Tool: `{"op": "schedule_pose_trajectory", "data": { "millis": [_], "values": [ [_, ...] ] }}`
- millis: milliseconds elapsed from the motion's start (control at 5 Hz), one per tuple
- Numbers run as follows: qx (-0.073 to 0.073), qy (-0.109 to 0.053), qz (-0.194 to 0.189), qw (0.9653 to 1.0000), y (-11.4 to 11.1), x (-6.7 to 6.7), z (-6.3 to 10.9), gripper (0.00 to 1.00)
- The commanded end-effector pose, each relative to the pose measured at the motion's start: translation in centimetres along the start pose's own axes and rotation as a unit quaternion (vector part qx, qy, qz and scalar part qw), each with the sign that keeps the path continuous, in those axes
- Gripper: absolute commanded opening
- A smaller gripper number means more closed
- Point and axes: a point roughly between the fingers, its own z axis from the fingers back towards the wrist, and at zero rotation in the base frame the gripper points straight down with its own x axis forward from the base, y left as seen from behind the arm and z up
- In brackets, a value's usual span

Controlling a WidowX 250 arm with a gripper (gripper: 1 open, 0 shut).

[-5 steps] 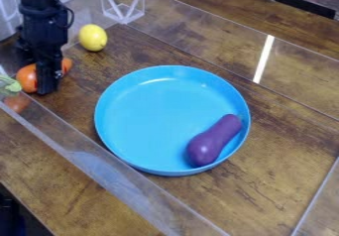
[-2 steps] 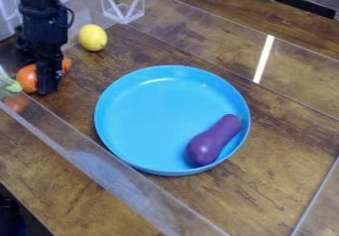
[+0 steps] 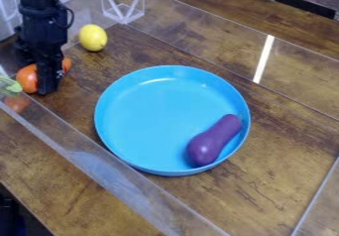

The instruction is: Put the carrot in the blue tray

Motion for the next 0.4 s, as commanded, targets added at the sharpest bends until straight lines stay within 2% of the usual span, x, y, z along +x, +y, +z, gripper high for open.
{"op": "schedule_pose_trajectory", "data": {
  "millis": [0,200],
  "values": [
    [-0.001,-0.007,0.016,0.9998,0.34,-0.1,0.33,0.0],
    [-0.002,-0.009,0.021,0.9997,0.47,-0.06,0.35,0.0]
  ]
}}
